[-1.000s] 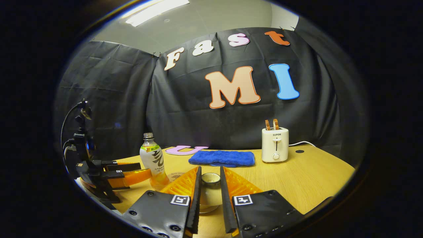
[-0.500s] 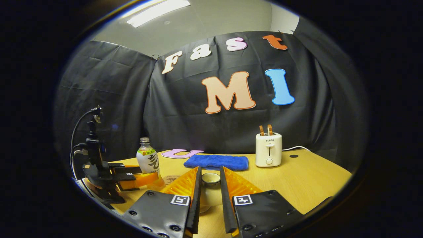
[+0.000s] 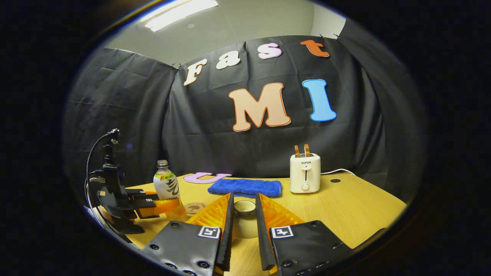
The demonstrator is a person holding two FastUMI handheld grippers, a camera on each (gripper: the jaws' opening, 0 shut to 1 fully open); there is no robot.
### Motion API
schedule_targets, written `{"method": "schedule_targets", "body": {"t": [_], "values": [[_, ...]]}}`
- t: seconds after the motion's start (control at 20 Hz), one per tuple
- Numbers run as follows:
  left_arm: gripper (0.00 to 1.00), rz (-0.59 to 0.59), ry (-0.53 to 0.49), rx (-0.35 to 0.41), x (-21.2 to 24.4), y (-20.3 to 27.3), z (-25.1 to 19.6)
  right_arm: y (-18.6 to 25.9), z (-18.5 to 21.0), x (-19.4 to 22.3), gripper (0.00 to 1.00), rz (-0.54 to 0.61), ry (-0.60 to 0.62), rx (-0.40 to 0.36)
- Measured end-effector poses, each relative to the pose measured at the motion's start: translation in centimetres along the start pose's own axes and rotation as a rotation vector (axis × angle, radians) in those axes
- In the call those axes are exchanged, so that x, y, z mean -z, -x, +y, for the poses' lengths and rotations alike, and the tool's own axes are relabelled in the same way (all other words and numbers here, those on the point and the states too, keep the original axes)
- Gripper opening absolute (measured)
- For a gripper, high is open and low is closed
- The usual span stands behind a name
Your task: Open the teacup lid with one hand, grasp the water bottle and pour water into the teacup with the other hand; after pouring, place the water bottle on the coaster and then close the teacup lid.
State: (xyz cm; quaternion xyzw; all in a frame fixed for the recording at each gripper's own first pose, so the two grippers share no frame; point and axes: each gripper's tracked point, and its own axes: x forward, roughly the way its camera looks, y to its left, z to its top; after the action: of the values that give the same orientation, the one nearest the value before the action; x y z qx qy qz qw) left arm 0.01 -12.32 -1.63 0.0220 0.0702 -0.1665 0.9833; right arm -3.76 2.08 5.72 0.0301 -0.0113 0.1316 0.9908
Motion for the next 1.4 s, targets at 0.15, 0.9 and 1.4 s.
{"method": "schedule_targets", "body": {"t": [0.15,0.9,1.4], "values": [[0.55,0.027,-0.068,-0.008,0.2,0.1,0.5,0.3,-0.3,-0.6,0.34,-0.012,0.004,0.006],[0.54,0.050,-0.748,-0.116,-1.2,-0.6,1.8,1.2,-2.4,-2.1,0.34,-0.031,-0.004,0.042],[0.55,0.085,-1.137,-0.111,-0.5,-0.6,1.9,1.4,-2.1,-2.4,0.34,-0.035,-0.017,0.027]]}}
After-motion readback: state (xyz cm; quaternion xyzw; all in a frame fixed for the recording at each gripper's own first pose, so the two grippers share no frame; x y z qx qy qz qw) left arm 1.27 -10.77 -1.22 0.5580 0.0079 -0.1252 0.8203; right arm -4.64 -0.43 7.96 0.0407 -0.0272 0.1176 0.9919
